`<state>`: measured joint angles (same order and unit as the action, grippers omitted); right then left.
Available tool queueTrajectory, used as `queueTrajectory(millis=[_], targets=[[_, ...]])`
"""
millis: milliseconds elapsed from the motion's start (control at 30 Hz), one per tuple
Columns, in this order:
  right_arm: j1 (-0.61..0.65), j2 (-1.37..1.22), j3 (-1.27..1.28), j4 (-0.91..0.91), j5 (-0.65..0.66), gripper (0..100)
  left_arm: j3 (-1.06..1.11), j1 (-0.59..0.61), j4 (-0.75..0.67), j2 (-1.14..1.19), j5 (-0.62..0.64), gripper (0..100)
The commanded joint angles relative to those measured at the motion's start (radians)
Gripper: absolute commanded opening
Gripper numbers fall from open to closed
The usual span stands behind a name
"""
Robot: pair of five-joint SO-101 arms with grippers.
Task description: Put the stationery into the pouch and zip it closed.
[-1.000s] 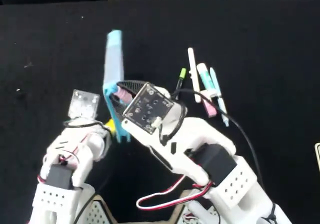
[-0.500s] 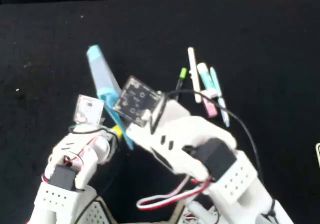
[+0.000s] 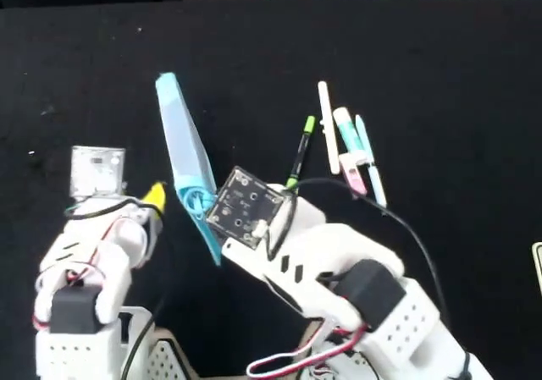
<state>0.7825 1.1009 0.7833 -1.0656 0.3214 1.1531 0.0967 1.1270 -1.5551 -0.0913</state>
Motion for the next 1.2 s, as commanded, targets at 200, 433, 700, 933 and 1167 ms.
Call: queueTrajectory(millis=[200,433,700,933,1167], targets=[[0.005,0.008,0.041,0.114,0.002,1.1,-0.404,0.059,0.135,-0.002,-0.11,18],[0.006,0.007,0.044,0.12,0.002,1.1,-0.602,-0.148,0.302,0.0,-0.112,18],[0.008,0.012,0.074,0.094,0.051,1.1,-0.638,-0.226,0.313,0.132,-0.114,18],[0.006,0.013,0.104,0.094,0.089,1.1,-0.808,-0.229,0.381,0.351,-0.181,18],[0.006,0.013,0.104,0.1,0.092,1.1,-1.02,-0.314,0.594,0.503,-0.233,18]])
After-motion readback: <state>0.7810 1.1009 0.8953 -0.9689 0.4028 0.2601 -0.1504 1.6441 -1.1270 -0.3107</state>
